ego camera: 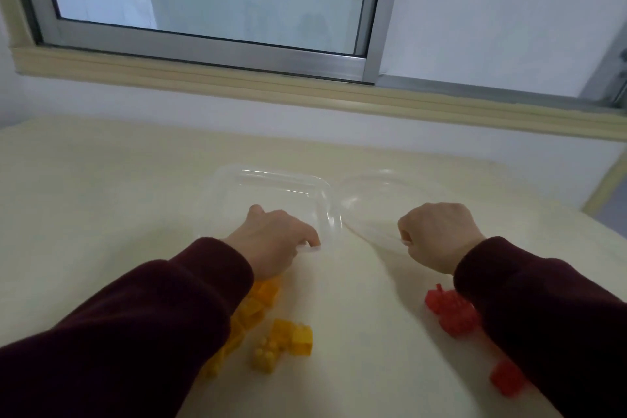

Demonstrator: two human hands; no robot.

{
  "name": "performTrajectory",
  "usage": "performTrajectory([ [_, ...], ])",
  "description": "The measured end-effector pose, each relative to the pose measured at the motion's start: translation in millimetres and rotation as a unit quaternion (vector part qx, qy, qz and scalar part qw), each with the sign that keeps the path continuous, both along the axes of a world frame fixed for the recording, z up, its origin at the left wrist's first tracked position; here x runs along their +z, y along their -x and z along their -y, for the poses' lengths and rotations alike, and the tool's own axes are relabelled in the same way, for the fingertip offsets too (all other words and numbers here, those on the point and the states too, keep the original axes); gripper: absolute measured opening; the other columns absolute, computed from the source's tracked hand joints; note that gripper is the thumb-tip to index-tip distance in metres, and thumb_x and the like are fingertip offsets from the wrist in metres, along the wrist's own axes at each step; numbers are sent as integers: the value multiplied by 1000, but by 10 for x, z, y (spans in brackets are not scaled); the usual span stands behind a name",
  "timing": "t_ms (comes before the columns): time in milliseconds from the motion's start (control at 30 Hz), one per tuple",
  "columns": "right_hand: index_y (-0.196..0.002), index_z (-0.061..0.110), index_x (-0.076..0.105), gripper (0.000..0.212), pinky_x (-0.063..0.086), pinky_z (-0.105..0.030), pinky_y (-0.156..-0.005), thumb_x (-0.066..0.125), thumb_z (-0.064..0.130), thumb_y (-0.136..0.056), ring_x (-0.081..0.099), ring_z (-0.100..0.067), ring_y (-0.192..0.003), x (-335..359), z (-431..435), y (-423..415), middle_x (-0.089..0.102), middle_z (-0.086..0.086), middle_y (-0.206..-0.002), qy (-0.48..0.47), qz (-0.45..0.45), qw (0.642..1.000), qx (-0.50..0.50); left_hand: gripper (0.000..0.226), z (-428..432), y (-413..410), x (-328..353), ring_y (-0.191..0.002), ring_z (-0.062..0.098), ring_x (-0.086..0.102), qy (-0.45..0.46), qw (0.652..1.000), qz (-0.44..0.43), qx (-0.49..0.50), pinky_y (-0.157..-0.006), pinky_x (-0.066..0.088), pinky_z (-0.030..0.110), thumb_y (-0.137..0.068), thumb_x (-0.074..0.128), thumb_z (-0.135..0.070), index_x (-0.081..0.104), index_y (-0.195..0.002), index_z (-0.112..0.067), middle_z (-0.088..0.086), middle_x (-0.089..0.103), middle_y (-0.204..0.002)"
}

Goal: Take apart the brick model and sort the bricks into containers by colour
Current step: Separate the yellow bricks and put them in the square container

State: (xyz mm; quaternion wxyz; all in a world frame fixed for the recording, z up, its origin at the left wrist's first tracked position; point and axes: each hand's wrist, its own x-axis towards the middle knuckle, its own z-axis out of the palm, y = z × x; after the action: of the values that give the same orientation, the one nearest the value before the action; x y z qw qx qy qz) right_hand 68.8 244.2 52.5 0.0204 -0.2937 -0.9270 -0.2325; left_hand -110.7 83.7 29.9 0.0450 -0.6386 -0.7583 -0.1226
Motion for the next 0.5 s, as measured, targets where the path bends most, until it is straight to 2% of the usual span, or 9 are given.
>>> performTrajectory([
  [100,-82,18,63,19,41,-28,-62,47,9,-77,63,-24,-79,8,13,-100,66,1,-84,4,7,1000,-5,46,-23,-65,5,-91,14,48,8,1000,-2,-3,-81,22,32,-84,40,0,57,-110,-35,-10,63,-96],
  [233,-80,17,63,19,43,-28,-62,46,10,-77,62,-22,-75,13,44,-157,66,0,-82,9,15,1000,-7,46,-16,-98,-2,-81,10,37,18,1000,-6,-7,-81,23,33,-84,41,-1,57,-110,-35,-16,47,-80],
  [500,-79,16,63,20,40,-27,-59,46,8,-74,61,-21,-72,41,107,-184,66,1,-79,21,31,999,-22,47,-1,-161,9,-73,9,37,24,1000,2,-5,-80,22,32,-84,39,1,58,-109,-35,-16,45,-76],
])
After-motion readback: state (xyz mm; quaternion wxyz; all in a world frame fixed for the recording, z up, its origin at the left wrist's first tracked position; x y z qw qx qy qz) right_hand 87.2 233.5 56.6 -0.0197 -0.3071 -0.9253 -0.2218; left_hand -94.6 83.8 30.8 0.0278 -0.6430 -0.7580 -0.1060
